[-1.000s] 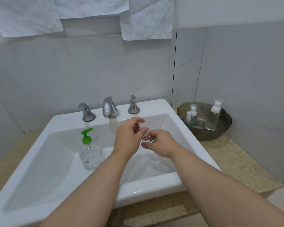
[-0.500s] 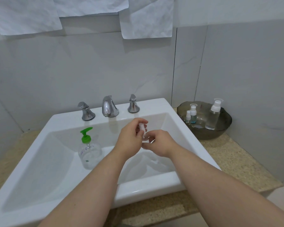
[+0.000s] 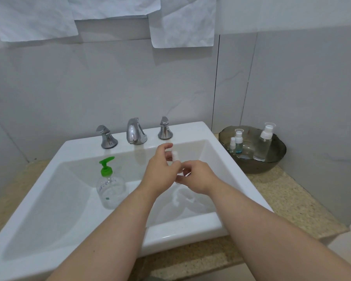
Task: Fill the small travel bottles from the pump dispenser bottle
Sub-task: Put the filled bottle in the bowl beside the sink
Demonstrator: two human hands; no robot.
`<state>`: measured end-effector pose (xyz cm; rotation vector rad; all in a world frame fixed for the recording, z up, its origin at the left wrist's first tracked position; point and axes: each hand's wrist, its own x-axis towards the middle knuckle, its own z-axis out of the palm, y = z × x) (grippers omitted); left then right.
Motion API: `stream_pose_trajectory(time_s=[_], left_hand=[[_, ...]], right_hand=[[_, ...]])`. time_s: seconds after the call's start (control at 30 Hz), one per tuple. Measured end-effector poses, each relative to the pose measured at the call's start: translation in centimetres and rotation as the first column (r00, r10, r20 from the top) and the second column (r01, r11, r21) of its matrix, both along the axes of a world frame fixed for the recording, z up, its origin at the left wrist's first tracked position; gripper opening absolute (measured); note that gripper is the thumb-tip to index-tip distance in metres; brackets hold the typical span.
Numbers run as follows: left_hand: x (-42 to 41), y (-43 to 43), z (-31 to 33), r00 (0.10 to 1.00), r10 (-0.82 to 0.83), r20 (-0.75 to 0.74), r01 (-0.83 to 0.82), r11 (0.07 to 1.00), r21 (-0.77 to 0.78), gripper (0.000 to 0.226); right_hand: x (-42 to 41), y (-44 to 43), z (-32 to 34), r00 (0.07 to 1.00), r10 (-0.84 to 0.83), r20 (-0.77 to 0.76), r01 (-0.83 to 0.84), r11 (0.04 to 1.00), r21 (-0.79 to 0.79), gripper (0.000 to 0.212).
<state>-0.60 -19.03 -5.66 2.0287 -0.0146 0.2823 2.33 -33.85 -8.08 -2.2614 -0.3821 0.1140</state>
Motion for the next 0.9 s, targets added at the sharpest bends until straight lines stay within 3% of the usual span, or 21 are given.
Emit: stream_pose_trajectory(time_s=[0.17,0.3,0.5,0.7,0.83,0.9], left_hand=[[0.16,0.25,-0.20,0.999,0.053,0.012,-0.054,0.995,0.085,0.044],[0.27,0.30,-0.04,0.999,0.007,-0.037,-0.007,1.000,0.010,0.039],[0.24,0.03,-0.14,0.998,0.051,0.031,-0.053,0.997,0.048,0.043],[0.30,0.28,-0.03,1.000,-0.001,-0.023,0.000,0.998,-0.061,0.047],[0.29,0.41,-0.21,0.998,0.061,0.004,-0.061,0.997,0.036,0.050],[0.37,0.76,-0.41,0.999,0.032,-0.027,-0.032,0.999,0.002,0.047]], right_hand=[[-0.09,-0.01,0.03,1.000,0.014,-0.012,-0.014,1.000,0.005,0.021],[-0.08,0.06,-0.06,0.999,0.005,-0.036,-0.005,1.000,-0.005,0.027],[-0.14,0.00,0.03,0.999,0.027,-0.033,-0.027,0.999,-0.017,0.017],[-0.11,0.02,-0.04,0.998,0.031,-0.047,-0.032,0.999,-0.034,0.016],[-0.13,0.06,-0.05,0.998,0.037,-0.042,-0.039,0.999,-0.036,0.020],[-0.12,0.06,-0.03,0.998,0.043,-0.046,-0.045,0.998,-0.042,0.013]])
